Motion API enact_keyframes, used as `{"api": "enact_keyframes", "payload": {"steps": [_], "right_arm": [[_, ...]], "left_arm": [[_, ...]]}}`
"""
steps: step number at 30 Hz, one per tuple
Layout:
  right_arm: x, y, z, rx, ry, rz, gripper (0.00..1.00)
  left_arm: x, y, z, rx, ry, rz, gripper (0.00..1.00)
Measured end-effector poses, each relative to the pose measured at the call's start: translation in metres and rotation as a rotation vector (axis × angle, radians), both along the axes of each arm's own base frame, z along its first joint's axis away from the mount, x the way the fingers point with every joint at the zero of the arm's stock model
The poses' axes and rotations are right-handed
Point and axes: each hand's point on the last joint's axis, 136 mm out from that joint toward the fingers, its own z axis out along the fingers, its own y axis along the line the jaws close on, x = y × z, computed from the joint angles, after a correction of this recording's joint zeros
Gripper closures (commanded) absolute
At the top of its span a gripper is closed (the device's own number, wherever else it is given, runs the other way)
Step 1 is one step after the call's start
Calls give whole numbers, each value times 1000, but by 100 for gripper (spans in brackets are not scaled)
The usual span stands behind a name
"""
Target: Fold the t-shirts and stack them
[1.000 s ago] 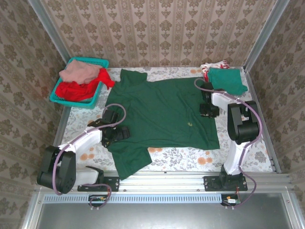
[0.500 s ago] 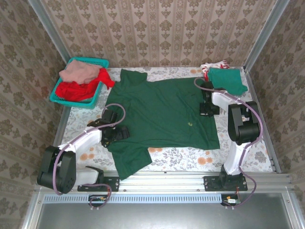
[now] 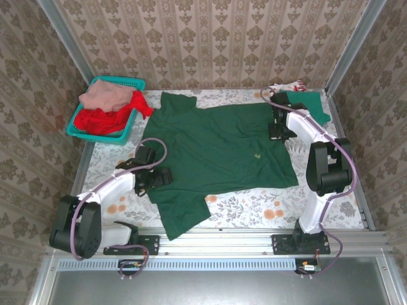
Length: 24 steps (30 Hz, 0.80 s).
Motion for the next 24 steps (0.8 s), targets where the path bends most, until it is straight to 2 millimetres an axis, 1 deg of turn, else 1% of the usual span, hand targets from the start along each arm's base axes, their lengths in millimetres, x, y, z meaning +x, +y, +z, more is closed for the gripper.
{"api": "enact_keyframes", "payload": {"steps": [2,7,9,10,11,13,15,16,18,20,22,24], "right_arm": [[-1,0,-1,2,7,5,100],[-2,1,-7,7,23,7,100],[-2,1,-7,8,25,6,100],[-3,1,-8,10,30,6,100],[-4,1,-8,13,33,3,100],[-5,2,-8,25,36,-3,100],[-4,3,-7,40,34,-6,100],[-4,3,-6,46,34,-9,100],[-4,4,-5,55,37,-9,98],[-5,4,-6,65,40,-12,96],[-5,3,-6,72,41,-15,96],[-5,0,-6,79,41,-23,97]], "left_arm": [[-6,-18,15,-17,-57,-69,0],[-27,-76,71,-95,-262,-279,0],[-34,-94,82,-104,-307,-347,0],[-39,-104,83,-102,-316,-384,0],[-43,-113,80,-98,-313,-417,0],[-53,-133,65,-73,-282,-492,2],[-64,-151,45,-38,-236,-569,11],[-70,-160,35,-23,-213,-608,17],[-82,-175,16,-2,-171,-675,23],[-93,-184,0,4,-129,-722,32],[-102,-187,-13,-1,-88,-750,42],[-105,-187,-16,-13,-84,-762,57]]}}
